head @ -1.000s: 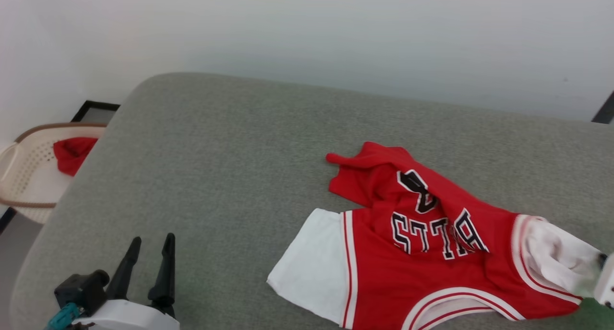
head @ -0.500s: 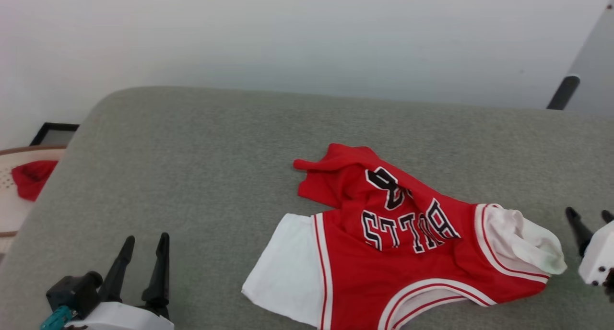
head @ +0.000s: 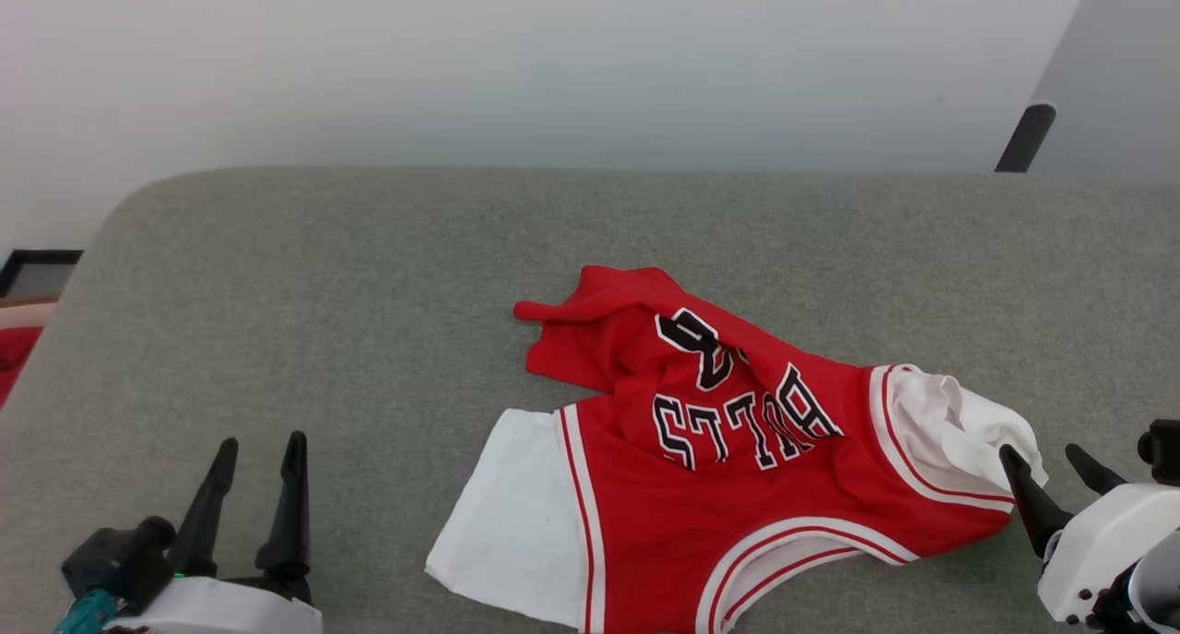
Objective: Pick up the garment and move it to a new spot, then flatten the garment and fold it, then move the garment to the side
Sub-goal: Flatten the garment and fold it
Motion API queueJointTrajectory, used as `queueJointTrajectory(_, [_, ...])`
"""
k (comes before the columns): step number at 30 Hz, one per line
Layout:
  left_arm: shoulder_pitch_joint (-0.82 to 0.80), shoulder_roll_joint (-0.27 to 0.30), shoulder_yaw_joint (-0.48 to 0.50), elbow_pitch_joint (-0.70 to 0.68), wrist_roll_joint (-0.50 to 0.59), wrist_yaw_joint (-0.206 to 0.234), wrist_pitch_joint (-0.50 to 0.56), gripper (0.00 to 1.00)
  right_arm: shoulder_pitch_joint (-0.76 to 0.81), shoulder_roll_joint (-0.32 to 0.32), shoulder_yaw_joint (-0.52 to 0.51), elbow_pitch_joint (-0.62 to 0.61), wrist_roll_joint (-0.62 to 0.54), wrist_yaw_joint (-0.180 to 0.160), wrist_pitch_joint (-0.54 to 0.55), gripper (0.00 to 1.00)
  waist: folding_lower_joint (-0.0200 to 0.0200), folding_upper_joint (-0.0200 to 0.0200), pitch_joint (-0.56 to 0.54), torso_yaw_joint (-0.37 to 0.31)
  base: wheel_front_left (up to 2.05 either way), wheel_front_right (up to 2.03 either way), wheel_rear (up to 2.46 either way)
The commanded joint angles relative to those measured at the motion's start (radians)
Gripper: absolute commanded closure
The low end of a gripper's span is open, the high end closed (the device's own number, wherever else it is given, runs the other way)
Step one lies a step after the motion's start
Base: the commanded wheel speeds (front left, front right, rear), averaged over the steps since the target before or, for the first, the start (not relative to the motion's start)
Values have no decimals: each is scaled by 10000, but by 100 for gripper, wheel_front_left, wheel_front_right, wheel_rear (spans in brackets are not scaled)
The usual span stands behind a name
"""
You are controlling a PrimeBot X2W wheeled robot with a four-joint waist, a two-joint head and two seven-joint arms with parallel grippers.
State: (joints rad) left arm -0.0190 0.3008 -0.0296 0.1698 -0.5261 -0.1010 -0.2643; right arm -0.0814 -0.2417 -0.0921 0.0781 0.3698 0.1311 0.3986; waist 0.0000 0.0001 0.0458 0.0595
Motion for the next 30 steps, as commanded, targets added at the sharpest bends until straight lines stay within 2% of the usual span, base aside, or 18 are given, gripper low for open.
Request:
queueJointTrajectory(1, [84, -52, 39, -55, 133, 7, 1, 0, 65, -30, 78, -97, 86, -6, -9, 0, 0, -1, 111, -78, 0, 0, 0])
queueJointTrajectory(13, [-434, -226, -284, -9, 317, -160, 1, 0, -1047, -487, 738, 460, 226, -6, 768, 0, 0, -1, 689, 386, 0, 0, 0])
queueJointTrajectory(25, [-855, -374, -619, 203, 361, -245, 1, 0, -1675, -587, 1059, 1315, 267, -6, 1394, 0, 0, -1, 1112, 986, 0, 0, 0])
queueJointTrajectory(27, [-929, -419, -682, 223, 380, -262, 1, 0, -1755, -599, 1094, 1465, 286, -6, 1451, 14, 0, -1, 1189, 1087, 0, 0, 0])
queueJointTrajectory(28, [-967, -430, -697, 234, 384, -266, 1, 0, -1803, -594, 1094, 1534, 292, -6, 1454, 17, 0, -1, 1221, 1126, 0, 0, 0])
queueJointTrajectory(29, [-995, -441, -706, 245, 387, -270, 1, 0, -1812, -593, 1115, 1617, 289, -6, 1510, 44, 0, -1, 1244, 1154, 0, 0, 0])
queueJointTrajectory(30, [-1014, -453, -716, 258, 398, -275, 1, 0, -1795, -596, 1136, 1697, 302, -6, 1570, 76, 0, -1, 1267, 1179, 0, 0, 0])
